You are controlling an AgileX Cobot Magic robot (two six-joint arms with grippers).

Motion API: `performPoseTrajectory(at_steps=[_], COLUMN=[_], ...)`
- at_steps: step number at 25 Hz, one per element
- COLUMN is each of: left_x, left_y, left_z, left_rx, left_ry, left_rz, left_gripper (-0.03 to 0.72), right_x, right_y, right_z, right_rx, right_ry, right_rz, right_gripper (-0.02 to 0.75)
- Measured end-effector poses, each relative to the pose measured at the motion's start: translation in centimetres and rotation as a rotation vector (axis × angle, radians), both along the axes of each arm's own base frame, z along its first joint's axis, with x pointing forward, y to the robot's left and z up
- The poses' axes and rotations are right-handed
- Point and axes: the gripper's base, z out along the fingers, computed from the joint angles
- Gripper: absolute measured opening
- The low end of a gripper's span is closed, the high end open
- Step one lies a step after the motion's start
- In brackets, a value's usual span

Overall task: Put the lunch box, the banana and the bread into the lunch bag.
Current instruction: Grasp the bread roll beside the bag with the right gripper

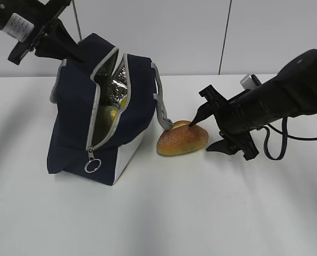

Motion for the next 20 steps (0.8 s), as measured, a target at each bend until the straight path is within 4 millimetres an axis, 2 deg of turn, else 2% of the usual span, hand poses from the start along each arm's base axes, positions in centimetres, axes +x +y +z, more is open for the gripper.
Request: performPoseTrajectory(at_steps=[7, 13, 20], left_x=[0.0, 0.0, 0.0], left_y=[0.0, 0.0, 0.0], left_z=[0.0, 0.0, 0.0], left_rx=[0.000, 0.003, 0.003], left_ry=[0.000, 0.000, 0.000], left_rz=[0.000, 0.000, 0.000], left_gripper=[-0.003, -0.003, -0.003], right_x=[0.7, 1.3, 1.4], right_y=[0.4, 0.7, 0.7], right_z=[-1.3, -0.8, -0.7], right_rx=[0.073, 0.130, 0.150], right_ry=[0.000, -0.074, -0.084], right_rz=[-0.043, -0.058, -0.078], right_gripper=[0.492, 0.493, 0.493])
